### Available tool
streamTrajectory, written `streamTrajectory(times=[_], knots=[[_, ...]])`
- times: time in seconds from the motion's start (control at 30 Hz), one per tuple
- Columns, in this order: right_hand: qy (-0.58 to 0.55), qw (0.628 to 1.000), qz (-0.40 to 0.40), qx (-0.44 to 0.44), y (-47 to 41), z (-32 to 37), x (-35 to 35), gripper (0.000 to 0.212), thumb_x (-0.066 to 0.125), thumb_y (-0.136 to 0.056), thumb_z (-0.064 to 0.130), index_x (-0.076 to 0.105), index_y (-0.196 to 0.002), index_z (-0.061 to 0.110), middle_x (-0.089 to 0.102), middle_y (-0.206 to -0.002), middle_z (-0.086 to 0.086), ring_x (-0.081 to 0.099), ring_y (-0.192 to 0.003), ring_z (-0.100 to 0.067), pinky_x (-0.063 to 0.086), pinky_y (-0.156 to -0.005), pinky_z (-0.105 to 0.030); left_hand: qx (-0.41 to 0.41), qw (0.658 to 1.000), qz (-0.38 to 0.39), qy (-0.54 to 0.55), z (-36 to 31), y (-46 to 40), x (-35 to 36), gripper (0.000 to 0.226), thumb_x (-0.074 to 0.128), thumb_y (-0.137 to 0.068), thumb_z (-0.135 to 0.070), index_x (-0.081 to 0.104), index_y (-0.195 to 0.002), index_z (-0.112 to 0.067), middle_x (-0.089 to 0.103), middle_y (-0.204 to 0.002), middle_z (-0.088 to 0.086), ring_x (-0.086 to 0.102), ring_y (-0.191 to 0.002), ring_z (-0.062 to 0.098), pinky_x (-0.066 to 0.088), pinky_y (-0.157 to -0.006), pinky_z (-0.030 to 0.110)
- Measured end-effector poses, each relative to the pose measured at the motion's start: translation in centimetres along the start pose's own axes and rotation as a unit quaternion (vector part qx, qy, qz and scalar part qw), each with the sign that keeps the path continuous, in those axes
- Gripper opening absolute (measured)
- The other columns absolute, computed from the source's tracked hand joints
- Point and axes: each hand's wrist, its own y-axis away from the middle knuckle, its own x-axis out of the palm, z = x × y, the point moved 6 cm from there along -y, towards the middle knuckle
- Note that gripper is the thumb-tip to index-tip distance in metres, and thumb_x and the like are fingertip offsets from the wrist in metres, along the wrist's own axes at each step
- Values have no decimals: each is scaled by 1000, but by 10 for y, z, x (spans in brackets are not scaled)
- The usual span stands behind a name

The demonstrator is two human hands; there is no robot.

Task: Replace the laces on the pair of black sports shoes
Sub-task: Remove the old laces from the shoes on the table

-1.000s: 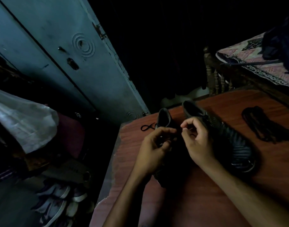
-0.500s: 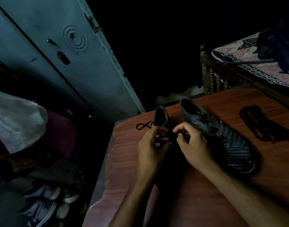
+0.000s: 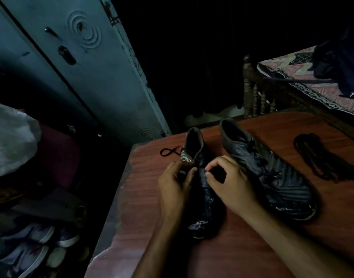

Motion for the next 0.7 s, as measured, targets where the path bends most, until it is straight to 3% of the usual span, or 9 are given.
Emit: streamTrajectory(times=[0.1,0.33,0.47,0.57,0.7], knots=[[11,1000,16,5,1,0,1,13,74,-86,20,62,-90,24,60,-93,12,55,-92,-4,40,-78,-13,-8,999,-16,38,4,4,0,23,77,-91,-19,65,-83,-38,67,-86,-18,65,-77,2,48,-67,18],[60,997,40,-23,1,-1,8,21,78,-84,21,65,-99,27,59,-101,15,55,-103,-7,42,-89,-20,-27,982,30,187,12,12,6,9,68,-92,-20,67,-91,-29,65,-91,-5,63,-84,13,50,-74,33],[82,995,28,-47,1,4,5,33,79,-83,19,67,-112,28,61,-108,14,51,-106,-6,32,-90,-7,-40,961,72,265,15,12,11,5,66,-94,-20,69,-98,-21,69,-96,7,65,-88,22,52,-77,42],[87,992,32,-86,1,10,5,39,75,-89,17,66,-125,27,56,-108,10,55,-102,-8,43,-89,-17,-31,957,88,273,14,13,16,10,66,-94,-25,69,-101,-20,69,-100,10,65,-93,32,53,-80,52],[83,991,27,-98,1,13,6,19,70,-93,21,69,-112,24,54,-105,9,58,-96,-9,52,-82,-29,-35,955,92,279,10,15,17,9,64,-94,-21,69,-101,-19,70,-100,6,67,-94,24,54,-82,44]])
